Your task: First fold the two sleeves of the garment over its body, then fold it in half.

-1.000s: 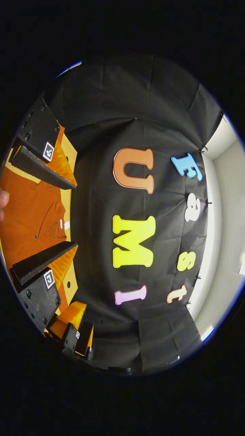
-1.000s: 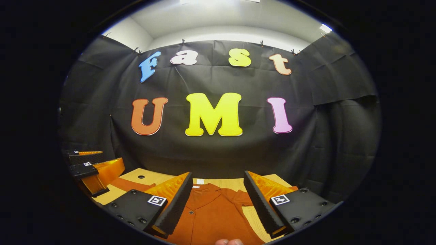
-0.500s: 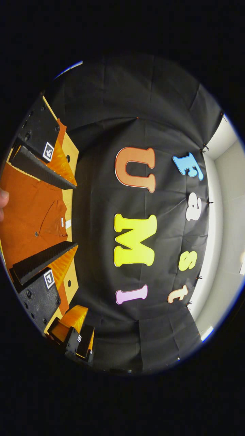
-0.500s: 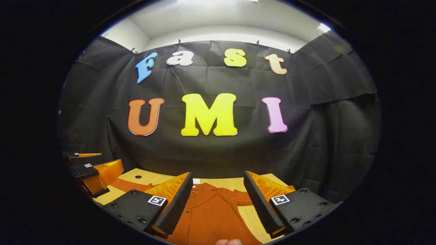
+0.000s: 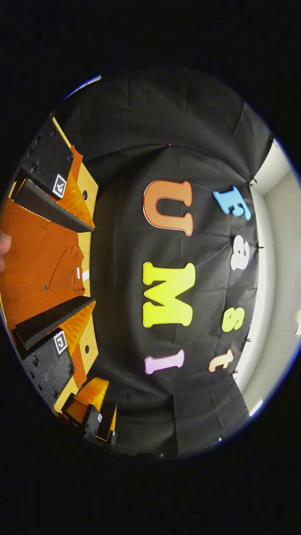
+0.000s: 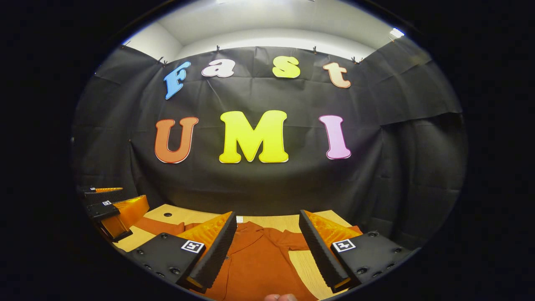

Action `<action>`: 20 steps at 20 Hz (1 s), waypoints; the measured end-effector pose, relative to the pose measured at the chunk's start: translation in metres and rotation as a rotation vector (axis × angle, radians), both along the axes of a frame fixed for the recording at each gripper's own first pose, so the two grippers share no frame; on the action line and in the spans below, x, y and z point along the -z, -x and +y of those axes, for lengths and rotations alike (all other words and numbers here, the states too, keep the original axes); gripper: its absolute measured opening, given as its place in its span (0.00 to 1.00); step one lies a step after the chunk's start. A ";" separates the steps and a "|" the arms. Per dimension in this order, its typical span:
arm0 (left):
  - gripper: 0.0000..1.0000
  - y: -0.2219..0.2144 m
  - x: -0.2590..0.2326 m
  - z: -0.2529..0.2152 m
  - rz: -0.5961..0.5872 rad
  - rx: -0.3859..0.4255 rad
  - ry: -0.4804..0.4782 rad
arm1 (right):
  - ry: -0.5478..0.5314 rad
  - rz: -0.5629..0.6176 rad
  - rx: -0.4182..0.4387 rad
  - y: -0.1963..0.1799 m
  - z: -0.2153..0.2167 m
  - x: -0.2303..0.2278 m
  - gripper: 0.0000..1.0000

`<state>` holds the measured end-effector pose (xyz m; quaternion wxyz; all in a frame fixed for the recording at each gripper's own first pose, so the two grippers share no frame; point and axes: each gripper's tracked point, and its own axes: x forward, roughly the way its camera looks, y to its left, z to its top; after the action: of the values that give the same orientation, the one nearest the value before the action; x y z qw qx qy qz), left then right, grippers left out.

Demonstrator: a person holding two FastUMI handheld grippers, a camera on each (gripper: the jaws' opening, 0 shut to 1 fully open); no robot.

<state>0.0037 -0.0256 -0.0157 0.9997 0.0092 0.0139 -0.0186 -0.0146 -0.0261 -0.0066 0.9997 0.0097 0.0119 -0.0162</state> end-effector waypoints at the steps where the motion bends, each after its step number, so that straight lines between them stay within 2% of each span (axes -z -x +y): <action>1: 0.99 -0.001 0.002 -0.001 0.005 0.002 0.001 | -0.006 0.007 0.001 -0.002 -0.003 0.003 0.95; 5: 0.99 -0.008 0.019 -0.016 0.055 0.034 0.023 | -0.010 0.065 0.029 -0.013 -0.036 0.016 0.95; 9: 0.99 -0.023 0.040 -0.031 0.113 0.038 0.039 | 0.023 0.115 0.081 -0.037 -0.116 0.020 0.95; 10: 0.99 -0.026 0.046 -0.037 0.133 0.045 0.051 | 0.011 0.151 0.058 -0.045 -0.129 0.026 0.94; 12: 0.99 -0.030 0.053 -0.053 0.169 0.073 0.091 | -0.034 0.245 0.031 -0.065 -0.164 0.045 0.95; 14: 0.99 -0.035 0.062 -0.065 0.215 0.078 0.107 | -0.049 0.308 0.038 -0.088 -0.212 0.063 0.95; 20: 0.96 -0.055 0.070 -0.093 0.308 0.030 0.099 | -0.062 0.440 0.086 -0.182 -0.355 0.140 0.94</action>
<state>0.0588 -0.1188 -0.0855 0.9845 -0.0428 0.1662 -0.0352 0.1679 -0.3809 -0.1468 0.9707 0.0371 0.2296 -0.0602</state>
